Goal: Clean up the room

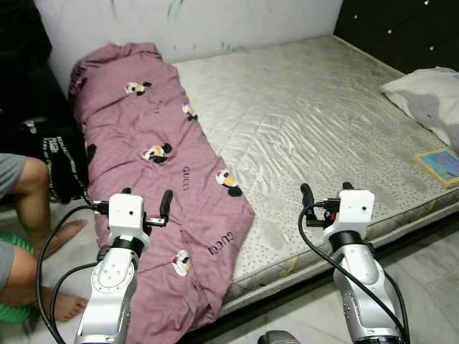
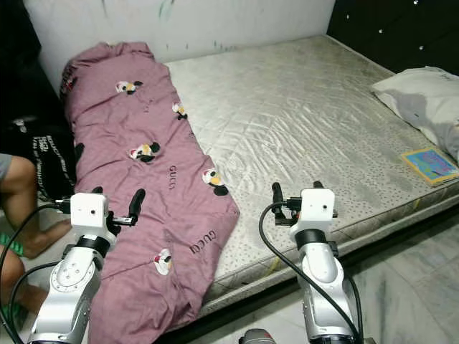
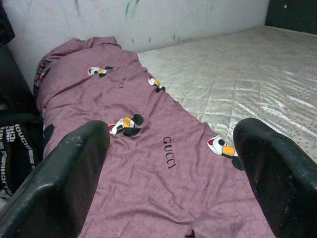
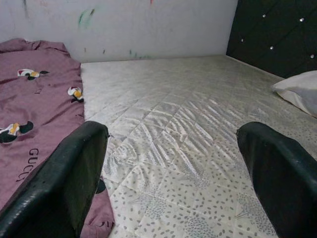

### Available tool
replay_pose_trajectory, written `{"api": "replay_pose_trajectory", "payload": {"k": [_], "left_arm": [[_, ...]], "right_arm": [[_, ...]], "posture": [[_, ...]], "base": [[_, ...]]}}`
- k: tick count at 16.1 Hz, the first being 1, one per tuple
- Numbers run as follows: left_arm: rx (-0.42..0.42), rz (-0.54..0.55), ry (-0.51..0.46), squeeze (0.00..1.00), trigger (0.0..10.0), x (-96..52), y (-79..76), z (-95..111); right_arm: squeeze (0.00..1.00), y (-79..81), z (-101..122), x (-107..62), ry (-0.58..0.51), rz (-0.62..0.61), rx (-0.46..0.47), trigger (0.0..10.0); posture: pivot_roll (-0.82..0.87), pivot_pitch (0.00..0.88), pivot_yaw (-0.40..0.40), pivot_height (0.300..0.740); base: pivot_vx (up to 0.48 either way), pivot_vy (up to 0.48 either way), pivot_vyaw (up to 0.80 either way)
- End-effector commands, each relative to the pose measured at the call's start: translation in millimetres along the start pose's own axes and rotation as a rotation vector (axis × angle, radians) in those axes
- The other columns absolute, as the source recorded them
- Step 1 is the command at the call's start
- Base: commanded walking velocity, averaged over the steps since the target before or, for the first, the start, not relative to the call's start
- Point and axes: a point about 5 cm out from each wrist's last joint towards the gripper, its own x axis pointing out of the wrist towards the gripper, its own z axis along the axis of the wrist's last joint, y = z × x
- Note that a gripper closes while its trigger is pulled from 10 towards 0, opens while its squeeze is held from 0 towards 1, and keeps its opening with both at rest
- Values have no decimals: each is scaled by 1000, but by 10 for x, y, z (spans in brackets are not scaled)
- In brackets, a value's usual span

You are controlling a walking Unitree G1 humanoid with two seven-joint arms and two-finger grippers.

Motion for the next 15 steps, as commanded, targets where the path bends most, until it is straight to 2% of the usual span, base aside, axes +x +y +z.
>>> {"api": "replay_pose_trajectory", "payload": {"k": [1, 3, 9, 15], "left_arm": [[13, 0, -6, 0, 10000, 20, 10, 42], [11, 2, -4, 0, 10000, 20, 8, 39], [17, 10, -1, 0, 10000, 23, 11, 36], [-1, 34, 14, 0, 10000, 16, 5, 21]], "right_arm": [[0, -18, 0, 24, 0, -2, -4, 10000], [0, -26, -28, 31, 26, -15, 35, 10000], [0, -14, -5, 33, 0, -6, 4, 10000], [0, -4, -10, 17, -1, 1, -3, 10000]], "posture": [[-59, 0, 62, 740], [-60, 0, 64, 740], [-61, 0, 65, 740], [-61, 0, 65, 740]], "base": [[0, 0, 0], [0, 0, -800], [0, 0, -695], [0, 0, 0]]}}
